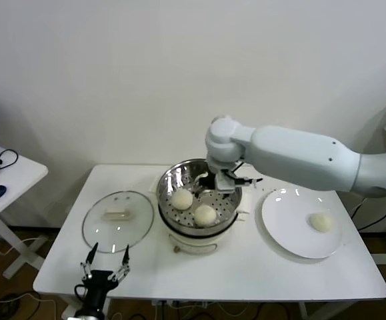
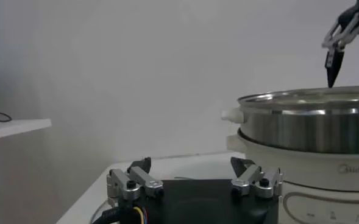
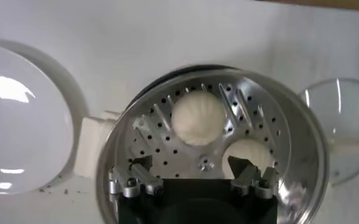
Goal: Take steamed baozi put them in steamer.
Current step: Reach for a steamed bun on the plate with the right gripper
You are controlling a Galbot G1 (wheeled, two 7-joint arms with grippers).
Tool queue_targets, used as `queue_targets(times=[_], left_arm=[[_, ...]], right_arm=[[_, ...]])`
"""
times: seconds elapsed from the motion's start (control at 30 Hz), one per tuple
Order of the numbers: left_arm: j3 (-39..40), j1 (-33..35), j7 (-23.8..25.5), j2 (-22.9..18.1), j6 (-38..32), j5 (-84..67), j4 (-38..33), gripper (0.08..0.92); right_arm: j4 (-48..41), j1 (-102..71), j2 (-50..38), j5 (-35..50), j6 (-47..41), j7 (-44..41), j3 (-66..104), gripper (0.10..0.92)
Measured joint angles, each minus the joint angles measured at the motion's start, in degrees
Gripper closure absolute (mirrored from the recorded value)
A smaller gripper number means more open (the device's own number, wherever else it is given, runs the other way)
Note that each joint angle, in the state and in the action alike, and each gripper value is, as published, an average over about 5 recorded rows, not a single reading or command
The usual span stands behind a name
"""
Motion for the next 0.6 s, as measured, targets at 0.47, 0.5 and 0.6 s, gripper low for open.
queue_targets(times=[0.47, 0.5, 0.6], left_arm=[[0.0, -1.5, 0.4, 0.9, 0.6, -0.8, -0.5, 0.177], [0.0, -1.6, 0.6, 1.0, 0.6, -0.9, -0.4, 0.177], [-0.2, -2.0, 1.0, 1.1, 0.6, -1.1, -0.4, 0.177]], right_arm=[[-11.2, 5.0, -12.6, 22.4, -16.9, -2.8, -4.0, 0.203], [-11.9, 4.7, -13.8, 23.0, -17.7, -2.8, -3.9, 0.203], [-13.9, 2.9, -17.4, 23.9, -19.4, -2.7, -2.9, 0.203]])
